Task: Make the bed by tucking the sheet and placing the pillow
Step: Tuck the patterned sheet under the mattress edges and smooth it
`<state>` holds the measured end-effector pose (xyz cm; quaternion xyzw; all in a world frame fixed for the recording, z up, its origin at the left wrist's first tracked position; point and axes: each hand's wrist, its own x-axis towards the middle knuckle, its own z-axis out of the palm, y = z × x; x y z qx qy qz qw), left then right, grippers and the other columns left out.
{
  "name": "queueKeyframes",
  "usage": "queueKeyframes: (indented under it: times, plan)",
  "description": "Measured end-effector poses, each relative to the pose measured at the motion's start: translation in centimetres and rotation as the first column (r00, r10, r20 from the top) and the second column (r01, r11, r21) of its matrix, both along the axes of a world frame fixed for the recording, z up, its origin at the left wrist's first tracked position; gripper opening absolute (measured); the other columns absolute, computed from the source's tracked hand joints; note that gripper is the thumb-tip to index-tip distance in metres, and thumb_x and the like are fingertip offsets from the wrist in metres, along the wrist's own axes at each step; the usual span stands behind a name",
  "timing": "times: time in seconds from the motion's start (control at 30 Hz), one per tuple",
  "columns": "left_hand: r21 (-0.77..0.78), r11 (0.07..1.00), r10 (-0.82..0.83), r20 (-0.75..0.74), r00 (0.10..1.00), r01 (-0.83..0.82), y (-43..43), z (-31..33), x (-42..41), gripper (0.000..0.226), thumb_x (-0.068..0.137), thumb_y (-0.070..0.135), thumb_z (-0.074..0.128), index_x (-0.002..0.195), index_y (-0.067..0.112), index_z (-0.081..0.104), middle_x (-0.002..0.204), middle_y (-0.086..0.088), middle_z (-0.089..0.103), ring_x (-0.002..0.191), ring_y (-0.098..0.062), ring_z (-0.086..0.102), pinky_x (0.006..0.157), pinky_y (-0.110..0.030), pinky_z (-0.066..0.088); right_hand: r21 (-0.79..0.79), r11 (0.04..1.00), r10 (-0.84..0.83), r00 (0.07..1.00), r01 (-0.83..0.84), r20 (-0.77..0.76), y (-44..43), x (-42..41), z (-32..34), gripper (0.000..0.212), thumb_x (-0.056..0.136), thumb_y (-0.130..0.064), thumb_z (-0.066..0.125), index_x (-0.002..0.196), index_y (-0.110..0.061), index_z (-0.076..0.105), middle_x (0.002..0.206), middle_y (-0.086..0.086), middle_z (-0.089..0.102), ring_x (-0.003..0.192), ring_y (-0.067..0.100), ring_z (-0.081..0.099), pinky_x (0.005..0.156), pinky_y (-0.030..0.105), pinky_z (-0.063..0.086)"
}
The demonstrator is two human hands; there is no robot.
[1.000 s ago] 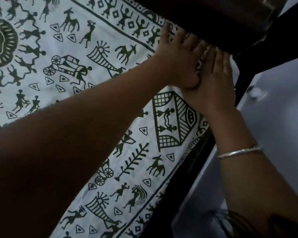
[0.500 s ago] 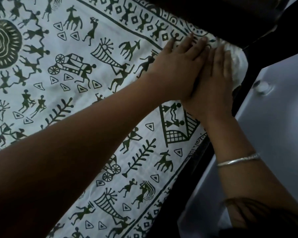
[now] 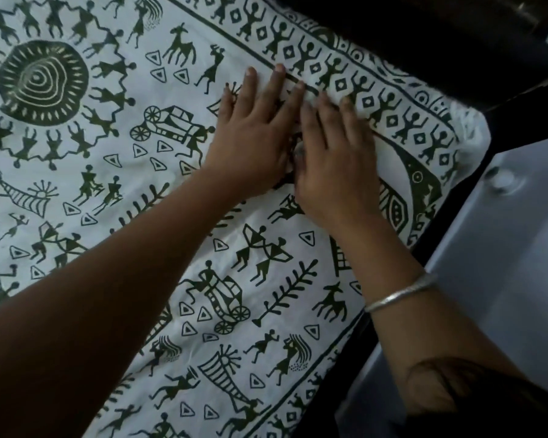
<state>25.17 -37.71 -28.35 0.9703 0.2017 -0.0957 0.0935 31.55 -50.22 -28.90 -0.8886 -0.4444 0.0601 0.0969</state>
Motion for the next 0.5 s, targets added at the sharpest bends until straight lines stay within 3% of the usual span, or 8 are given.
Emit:
queueKeyframes:
  times: [0.2, 0.33, 0.4, 0.5]
  plan:
    - [0.035, 0.999, 0.03, 0.034, 0.999, -0.031, -2.6, -1.3, 0.3, 0.068, 0.095, 0.053, 0.019, 0.151, 0.02, -0.001, 0.158, -0.013, -0.006, 0.144, -0.036, -0.01, 0.114, -0.055, -0.007, -0.085, 0.984, -0.15, 0.988, 0.154, 0.046, -2.0, 0.4, -1.0, 0.059, 0.098, -0.042, 0.027, 0.152, -0.026, 0.009, 0.16, -0.002, 0.004, 0.145, 0.034, -0.002, 0.116, 0.046, -0.001]
    - [0.003, 0.996, -0.089, 0.097, 0.991, 0.089, -6.6, -0.9, 0.9, 0.06, 0.096, 0.048, 0.013, 0.15, 0.022, 0.015, 0.159, -0.006, 0.006, 0.145, -0.033, 0.001, 0.113, -0.056, -0.005, -0.112, 0.944, -0.31, 0.951, 0.31, 0.024, -4.2, 0.2, -0.7, 0.056, 0.099, -0.042, 0.026, 0.151, -0.025, 0.014, 0.16, 0.007, 0.007, 0.144, 0.039, 0.001, 0.116, 0.053, 0.003]
    - [0.019, 0.997, -0.078, 0.104, 0.992, 0.077, -7.3, -1.0, 0.8, 0.062, 0.094, 0.048, 0.012, 0.149, 0.022, 0.019, 0.159, -0.003, 0.01, 0.145, -0.03, 0.003, 0.113, -0.057, -0.005, -0.104, 0.954, -0.281, 0.959, 0.281, 0.015, -5.0, -0.1, -0.5, 0.056, 0.1, -0.038, 0.026, 0.151, -0.018, 0.018, 0.159, 0.012, 0.01, 0.144, 0.04, 0.003, 0.116, 0.054, 0.004]
    - [0.068, 0.996, -0.062, 0.072, 0.995, 0.057, -7.7, -1.5, 0.6, 0.067, 0.091, 0.051, 0.007, 0.15, 0.019, 0.012, 0.159, -0.002, 0.007, 0.145, -0.03, -0.002, 0.11, -0.058, -0.011, -0.123, 0.977, -0.173, 0.984, 0.176, 0.038, -6.6, -0.2, -0.9, 0.056, 0.099, -0.037, 0.023, 0.151, -0.018, 0.014, 0.159, 0.008, 0.008, 0.145, 0.036, 0.001, 0.116, 0.054, 0.005]
